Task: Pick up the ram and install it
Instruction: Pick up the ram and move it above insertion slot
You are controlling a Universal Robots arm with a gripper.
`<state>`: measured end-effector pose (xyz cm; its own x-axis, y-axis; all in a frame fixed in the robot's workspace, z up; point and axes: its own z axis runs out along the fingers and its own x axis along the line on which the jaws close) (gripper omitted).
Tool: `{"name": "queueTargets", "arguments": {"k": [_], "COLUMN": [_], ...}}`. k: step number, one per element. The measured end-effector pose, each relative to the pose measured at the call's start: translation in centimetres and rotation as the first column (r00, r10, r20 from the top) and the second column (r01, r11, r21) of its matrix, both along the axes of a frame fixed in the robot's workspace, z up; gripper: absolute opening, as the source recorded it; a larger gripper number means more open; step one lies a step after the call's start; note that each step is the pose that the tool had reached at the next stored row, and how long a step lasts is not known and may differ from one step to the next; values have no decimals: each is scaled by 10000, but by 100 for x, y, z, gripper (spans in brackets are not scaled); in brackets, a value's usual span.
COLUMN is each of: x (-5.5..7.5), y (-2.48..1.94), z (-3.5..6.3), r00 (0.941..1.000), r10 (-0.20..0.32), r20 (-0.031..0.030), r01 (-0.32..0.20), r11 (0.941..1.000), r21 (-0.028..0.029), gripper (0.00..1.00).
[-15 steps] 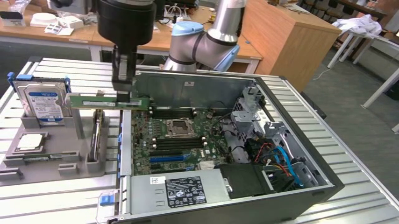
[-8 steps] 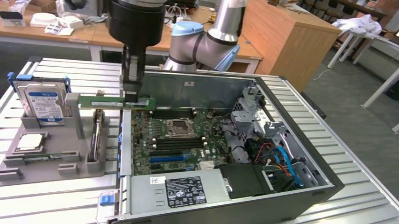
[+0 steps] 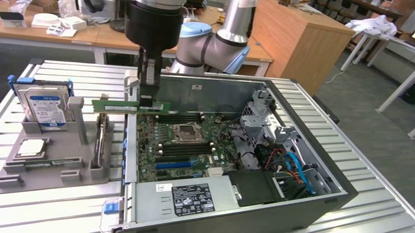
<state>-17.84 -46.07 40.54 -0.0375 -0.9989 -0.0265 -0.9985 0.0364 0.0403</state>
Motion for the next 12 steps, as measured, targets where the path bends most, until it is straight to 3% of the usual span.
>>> {"name": "queueTargets", "arguments": {"k": [12], "x": [226], "y": [0], "z": [0], "r00": [10000], "r10": [1], "r20": [0], "r01": [-1], "r11": [10000], "r21": [1], "gripper": [12]}}
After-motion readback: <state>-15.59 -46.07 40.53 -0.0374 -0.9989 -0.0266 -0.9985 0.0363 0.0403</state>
